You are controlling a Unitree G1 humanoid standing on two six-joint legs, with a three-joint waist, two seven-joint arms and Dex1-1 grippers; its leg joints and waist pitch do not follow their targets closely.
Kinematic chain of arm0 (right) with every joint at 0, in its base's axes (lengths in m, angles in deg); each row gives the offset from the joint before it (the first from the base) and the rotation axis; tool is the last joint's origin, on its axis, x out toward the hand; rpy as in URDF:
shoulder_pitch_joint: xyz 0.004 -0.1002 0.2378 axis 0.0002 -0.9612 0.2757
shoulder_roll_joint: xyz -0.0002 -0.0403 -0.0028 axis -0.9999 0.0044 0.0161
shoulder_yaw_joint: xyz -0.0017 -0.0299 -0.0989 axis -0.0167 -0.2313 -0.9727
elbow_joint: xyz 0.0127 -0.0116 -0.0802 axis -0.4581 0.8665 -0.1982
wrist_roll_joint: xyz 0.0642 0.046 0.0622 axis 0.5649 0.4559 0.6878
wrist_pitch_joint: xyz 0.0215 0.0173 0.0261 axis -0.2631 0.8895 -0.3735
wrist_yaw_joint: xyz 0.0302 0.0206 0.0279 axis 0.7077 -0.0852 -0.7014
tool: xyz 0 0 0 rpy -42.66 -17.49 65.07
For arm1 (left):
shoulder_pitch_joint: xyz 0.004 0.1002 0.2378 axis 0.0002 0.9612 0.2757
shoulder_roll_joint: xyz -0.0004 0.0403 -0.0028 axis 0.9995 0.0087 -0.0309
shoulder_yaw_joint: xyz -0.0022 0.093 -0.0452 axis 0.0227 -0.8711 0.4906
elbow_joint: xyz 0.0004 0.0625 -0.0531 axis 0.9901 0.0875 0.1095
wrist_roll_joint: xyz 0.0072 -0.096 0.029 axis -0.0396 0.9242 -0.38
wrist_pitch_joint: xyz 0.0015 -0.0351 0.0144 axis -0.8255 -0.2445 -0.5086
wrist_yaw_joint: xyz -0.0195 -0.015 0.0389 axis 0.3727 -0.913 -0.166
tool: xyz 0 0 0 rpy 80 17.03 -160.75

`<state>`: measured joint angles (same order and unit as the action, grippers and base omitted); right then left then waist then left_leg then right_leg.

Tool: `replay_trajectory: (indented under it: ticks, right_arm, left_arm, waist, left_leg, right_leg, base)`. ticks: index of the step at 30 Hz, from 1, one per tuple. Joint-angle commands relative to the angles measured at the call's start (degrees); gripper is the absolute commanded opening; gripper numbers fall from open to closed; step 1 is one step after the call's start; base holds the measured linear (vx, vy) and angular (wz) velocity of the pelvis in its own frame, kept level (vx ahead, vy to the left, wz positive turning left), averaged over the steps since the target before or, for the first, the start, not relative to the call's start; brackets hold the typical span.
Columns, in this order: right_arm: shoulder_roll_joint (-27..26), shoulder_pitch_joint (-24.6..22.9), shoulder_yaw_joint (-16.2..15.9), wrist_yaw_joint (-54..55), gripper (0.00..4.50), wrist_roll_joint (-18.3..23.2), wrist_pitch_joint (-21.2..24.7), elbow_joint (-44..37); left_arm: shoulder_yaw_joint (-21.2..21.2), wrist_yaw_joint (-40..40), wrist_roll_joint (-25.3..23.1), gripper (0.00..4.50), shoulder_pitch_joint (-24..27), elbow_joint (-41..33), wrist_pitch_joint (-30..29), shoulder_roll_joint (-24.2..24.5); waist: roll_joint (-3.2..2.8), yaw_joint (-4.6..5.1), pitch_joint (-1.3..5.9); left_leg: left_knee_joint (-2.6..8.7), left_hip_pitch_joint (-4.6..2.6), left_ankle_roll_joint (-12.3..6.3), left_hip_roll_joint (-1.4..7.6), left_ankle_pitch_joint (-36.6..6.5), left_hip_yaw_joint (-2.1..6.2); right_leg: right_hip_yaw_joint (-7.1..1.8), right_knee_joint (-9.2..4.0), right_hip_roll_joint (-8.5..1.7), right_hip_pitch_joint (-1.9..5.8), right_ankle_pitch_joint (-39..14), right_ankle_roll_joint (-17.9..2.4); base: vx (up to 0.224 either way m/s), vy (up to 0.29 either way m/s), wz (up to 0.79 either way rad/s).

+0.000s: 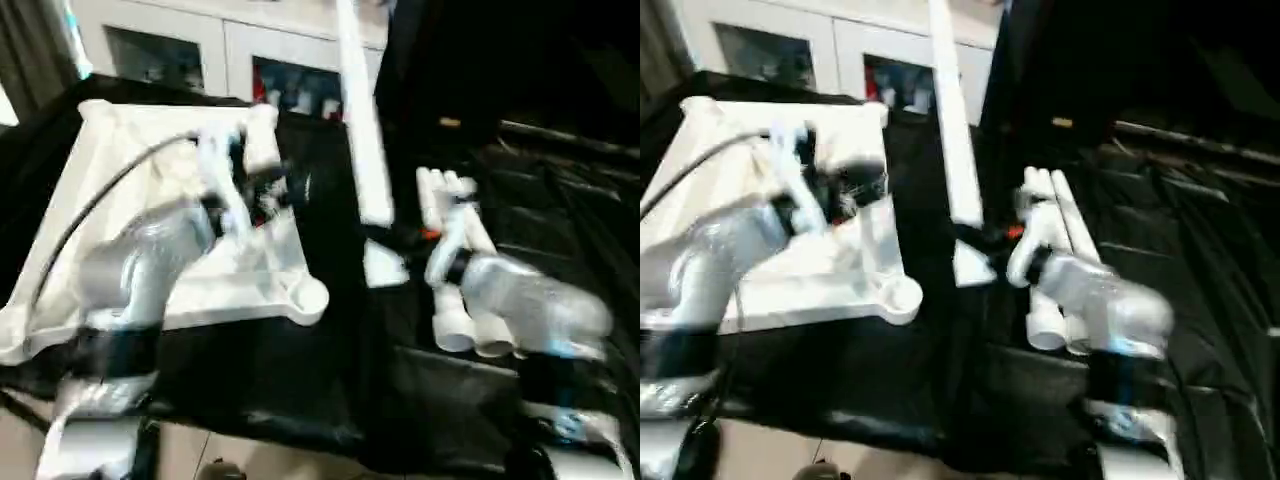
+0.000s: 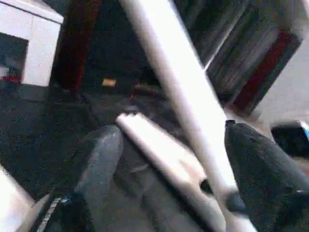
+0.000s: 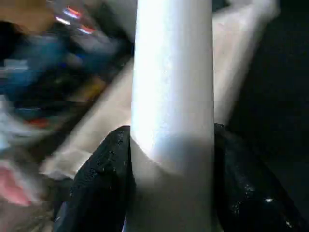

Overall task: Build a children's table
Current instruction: Pick table leg

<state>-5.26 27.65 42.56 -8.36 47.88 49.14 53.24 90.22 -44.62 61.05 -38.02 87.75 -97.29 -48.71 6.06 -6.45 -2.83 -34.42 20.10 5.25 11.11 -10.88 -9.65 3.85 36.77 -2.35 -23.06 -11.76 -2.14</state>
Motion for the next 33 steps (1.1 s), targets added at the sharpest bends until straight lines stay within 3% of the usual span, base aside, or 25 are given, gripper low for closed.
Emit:
replay_trajectory:
  ticks: [1, 5, 11, 12, 15, 18, 19, 20, 22, 25, 28, 29, 33]
  right_arm:
    - [1.0, -0.6, -0.2, -2.9, 1.9, 2.7, 0.1, -2.7]
    - [1.7, -1.4, -1.8, -5.5, 1.9, 4.0, -0.6, -4.2]
    - [2.3, -2.0, -3.1, -5.8, 1.9, 4.2, -1.4, -4.8]
    - [2.5, -2.2, -3.3, -5.9, 1.9, 4.5, -1.4, -5.0]
    - [2.8, -2.3, -3.8, -6.1, 1.9, 5.0, -1.5, -5.2]
    - [3.1, -2.5, -4.9, -6.6, 1.9, 5.5, -1.5, -5.9]
    - [3.1, -2.5, -4.9, -6.6, 1.9, 5.5, -1.5, -5.9]
    - [3.3, -2.6, -5.5, -6.9, 1.9, 5.5, -1.6, -6.4]
    - [3.4, -2.7, -5.9, -6.9, 1.9, 5.8, -1.8, -6.8]
    - [3.6, -2.8, -6.3, -7.5, 1.9, 6.4, -1.9, -7.3]
    - [3.9, -2.9, -6.6, -7.8, 1.9, 6.6, -2.2, -7.5]
    - [4.0, -2.9, -6.7, -7.7, 1.9, 6.6, -2.2, -7.5]
    - [4.4, -2.9, -7.0, -7.4, 1.9, 6.8, -2.6, -7.3]
  left_arm:
    - [1.4, -0.5, 4.6, 4.09, -1.9, 0.3, -2.5, -2.0]
    - [2.6, 0.4, 9.3, 4.38, -3.4, 0.0, -4.4, -5.0]
    - [3.5, -0.4, 10.4, 4.5, -4.8, 0.7, -5.5, -7.1]
    - [4.3, -0.7, 12.7, 4.5, -4.9, 0.2, -6.5, -7.9]
    - [3.9, -0.2, 15.1, 4.5, -4.5, -1.5, -8.2, -7.9]
    - [1.5, 0.8, 12.7, 4.5, -3.4, -2.2, -7.7, -7.2]
    - [1.5, 0.8, 12.7, 4.22, -3.4, -2.2, -7.7, -7.2]
    - [-0.2, 0.3, 9.4, 4.15, -3.2, -1.7, -6.1, -6.7]
    - [-1.0, -0.8, 7.8, 4.15, -3.2, -1.3, -5.3, -6.6]
    - [-0.1, -2.8, 8.6, 3.76, -3.8, 0.0, -6.1, -6.8]
    - [0.8, -3.8, 8.3, 3.67, -4.2, 1.5, -5.4, -6.8]
    - [1.1, -3.7, 8.4, 3.41, -4.2, 1.8, -5.1, -6.8]
    - [2.7, -2.7, 10.7, 3.13, -4.4, 1.0, -5.8, -7.2]
  waist:
    - [-0.22, -0.33, 3.45]
    - [-0.14, -0.3, 3.39]
    - [-0.02, -0.23, 3.25]
    - [-0.28, -0.25, 3.27]
    - [-0.16, -0.24, 3.38]
    - [-0.44, -0.14, 3.35]
    - [-0.38, -0.1, 3.35]
    - [-0.54, -0.13, 3.38]
    - [-0.58, -0.08, 3.45]
    - [-0.53, -0.07, 3.41]
    - [-0.49, -0.13, 3.4]
    - [-0.59, -0.16, 3.41]
    - [-0.51, -0.11, 3.36]
  left_leg:
    - [3.45, 0.03, -0.45, 1.75, -4.3, 0.27]
    - [3.51, 0.09, -0.38, 1.8, -4.5, 0.34]
    - [3.56, 0.17, -0.23, 1.75, -4.8, 0.45]
    - [3.59, 0.17, -0.16, 1.74, -4.6, 0.47]
    - [3.54, 0.32, -0.27, 1.77, -3.9, 0.51]
    - [3.68, 0.14, -0.42, 1.98, -4.0, 0.6]
    - [3.66, 0.14, -0.47, 1.93, -4.0, 0.55]
    - [3.72, 0.11, -0.46, 2.02, -3.8, 0.6]
    - [3.78, 0.04, -0.42, 2.16, -3.6, 0.66]
    - [3.74, 0.16, -0.1, 2.13, -3.9, 0.62]
    - [3.73, 0.17, -0.06, 2.01, -3.9, 0.57]
    - [3.72, 0.13, -0.02, 2.04, -3.9, 0.58]
    - [3.72, 0.22, 0.06, 2.01, -4.2, 0.57]
  right_leg:
    - [-3.35, -5.12, -5.42, 3.51, -10.3, -5.1]
    - [-3.23, -5.28, -5.42, 3.56, -11.3, -5.8]
    - [-3.16, -5.76, -5.41, 3.54, -14.4, -3.8]
    - [-3.17, -5.69, -5.41, 3.55, -14.2, -3.8]
    - [-3.14, -5.47, -5.32, 3.66, -11.6, -4.6]
    - [-3.11, -5.43, -5.29, 3.56, -10.5, -4.8]
    - [-3.12, -5.44, -5.27, 3.6, -10.3, -4.9]
    - [-3.14, -5.43, -5.28, 3.63, -10.0, -4.8]
    - [-3.12, -5.37, -5.33, 3.66, -9.4, -4.7]
    - [-3.12, -5.34, -5.43, 3.72, -8.4, -5.5]
    - [-3.16, -5.53, -5.44, 3.73, -9.5, -5.2]
    - [-3.18, -5.5, -5.47, 3.7, -9.4, -5.3]
    - [-3.15, -5.54, -5.48, 3.71, -9.7, -5.4]
  base:
    - [0.0, 0.0, 0.0]
    - [0.0, 0.0, 0.0]
    - [0.0, 0.0, 0.0]
    - [0.0, 0.0, 0.0]
    - [0.0, 0.0, 0.0]
    - [0.0, 0.0, 0.0]
    - [0.0, 0.0, 0.0]
    - [0.0, 0.0, 0.0]
    - [0.0, 0.0, 0.0]
    - [0.0, 0.0, 0.0]
    - [0.0, 0.0, 0.0]
    - [0.0, 0.0, 0.0]
    - [0.0, 0.0, 0.0]
